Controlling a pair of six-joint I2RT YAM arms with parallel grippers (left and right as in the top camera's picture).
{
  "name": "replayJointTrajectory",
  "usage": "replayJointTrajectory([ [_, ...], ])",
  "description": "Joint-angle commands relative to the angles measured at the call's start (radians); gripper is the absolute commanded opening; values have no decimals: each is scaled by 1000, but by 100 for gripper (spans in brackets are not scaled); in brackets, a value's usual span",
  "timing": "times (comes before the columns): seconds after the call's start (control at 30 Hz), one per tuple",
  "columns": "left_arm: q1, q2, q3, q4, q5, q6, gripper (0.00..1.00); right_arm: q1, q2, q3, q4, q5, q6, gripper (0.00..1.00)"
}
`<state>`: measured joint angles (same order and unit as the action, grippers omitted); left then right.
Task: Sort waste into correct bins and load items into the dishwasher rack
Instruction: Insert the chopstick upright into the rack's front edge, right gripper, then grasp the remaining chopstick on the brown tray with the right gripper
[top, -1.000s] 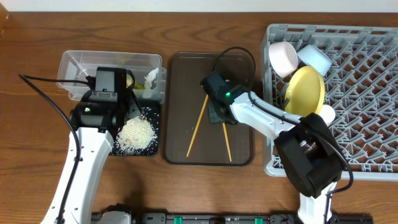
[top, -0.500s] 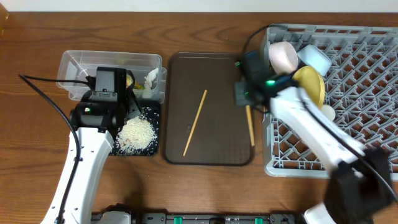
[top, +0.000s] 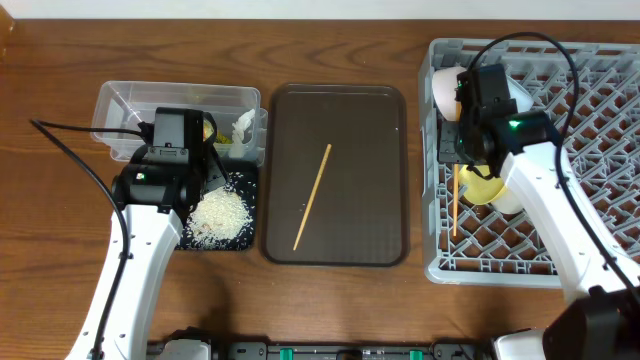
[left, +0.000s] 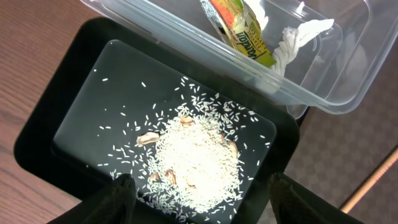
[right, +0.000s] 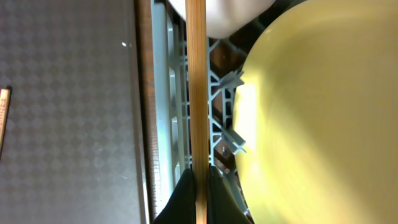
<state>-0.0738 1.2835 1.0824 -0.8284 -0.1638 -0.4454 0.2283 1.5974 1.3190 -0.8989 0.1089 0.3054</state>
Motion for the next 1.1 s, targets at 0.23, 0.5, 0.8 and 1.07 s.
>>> replayJointTrajectory([
  [0.23,3,-2,2,-1,-5,-2,71,-8,81,1,6,10,-16,29],
  [0.5,3,-2,2,-1,-5,-2,71,2,53,4,100,6,-53,60],
  [0.8,3,-2,2,-1,-5,-2,71,81,30,3,351,-295,-93,73],
  [1.07,3,3,2,-1,-5,-2,71,254,145,3,426,-289,-91,70],
])
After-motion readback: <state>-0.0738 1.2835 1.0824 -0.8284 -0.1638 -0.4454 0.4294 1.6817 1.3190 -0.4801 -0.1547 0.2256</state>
